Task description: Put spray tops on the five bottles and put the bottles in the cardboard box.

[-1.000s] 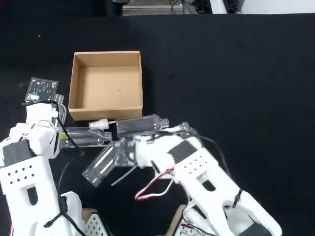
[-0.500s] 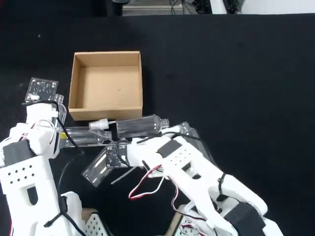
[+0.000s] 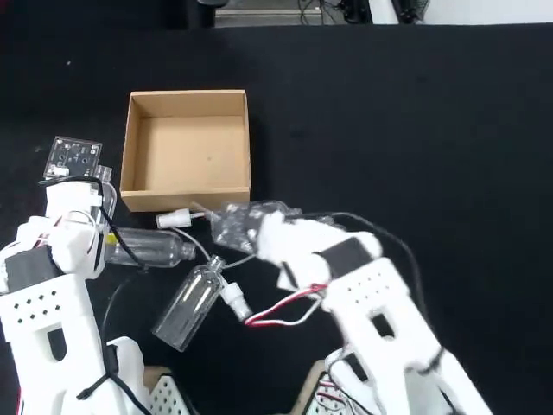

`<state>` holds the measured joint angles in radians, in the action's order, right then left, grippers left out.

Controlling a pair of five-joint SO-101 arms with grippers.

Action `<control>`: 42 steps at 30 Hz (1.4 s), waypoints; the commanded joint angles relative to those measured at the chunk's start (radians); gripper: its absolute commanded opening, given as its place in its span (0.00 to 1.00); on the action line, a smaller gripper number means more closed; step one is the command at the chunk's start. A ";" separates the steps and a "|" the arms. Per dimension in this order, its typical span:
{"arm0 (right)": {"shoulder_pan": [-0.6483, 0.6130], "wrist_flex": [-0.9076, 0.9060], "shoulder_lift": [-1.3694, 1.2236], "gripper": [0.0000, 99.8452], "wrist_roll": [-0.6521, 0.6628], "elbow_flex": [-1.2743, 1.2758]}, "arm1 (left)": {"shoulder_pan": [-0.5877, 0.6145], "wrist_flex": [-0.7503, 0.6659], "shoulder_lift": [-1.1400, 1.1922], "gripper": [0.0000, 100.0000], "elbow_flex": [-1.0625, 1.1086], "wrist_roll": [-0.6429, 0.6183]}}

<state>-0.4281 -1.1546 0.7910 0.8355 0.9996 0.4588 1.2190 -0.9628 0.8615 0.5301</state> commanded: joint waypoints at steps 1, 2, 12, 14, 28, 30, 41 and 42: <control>0.058 -0.060 0.079 0.01 -0.008 -0.053 | -0.013 -0.012 -0.008 0.03 -0.022 0.005; 0.058 -0.052 0.070 0.01 -0.008 -0.028 | -0.013 -0.011 -0.008 0.03 -0.022 0.005; 0.000 0.178 -0.042 0.14 -0.138 0.127 | -0.013 -0.008 -0.008 0.03 -0.015 0.005; -0.038 0.098 -0.044 0.22 -0.149 0.094 | -0.013 -0.008 -0.008 0.03 -0.016 0.005; -0.060 -0.028 -0.041 0.29 0.084 0.223 | -0.012 -0.008 -0.008 0.03 -0.013 0.005; -0.037 0.015 -0.041 0.29 0.163 0.266 | -0.012 -0.008 -0.008 0.03 -0.013 0.005; 0.034 0.117 -0.047 0.29 0.371 0.328 | -0.012 -0.008 -0.008 0.03 -0.013 0.005; 0.026 0.155 -0.047 0.29 0.371 0.341 | -0.012 -0.008 -0.008 0.03 -0.013 0.005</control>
<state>-0.4081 -1.0825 0.7511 1.1930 1.3280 0.4557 1.2190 -0.9628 0.8615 0.5301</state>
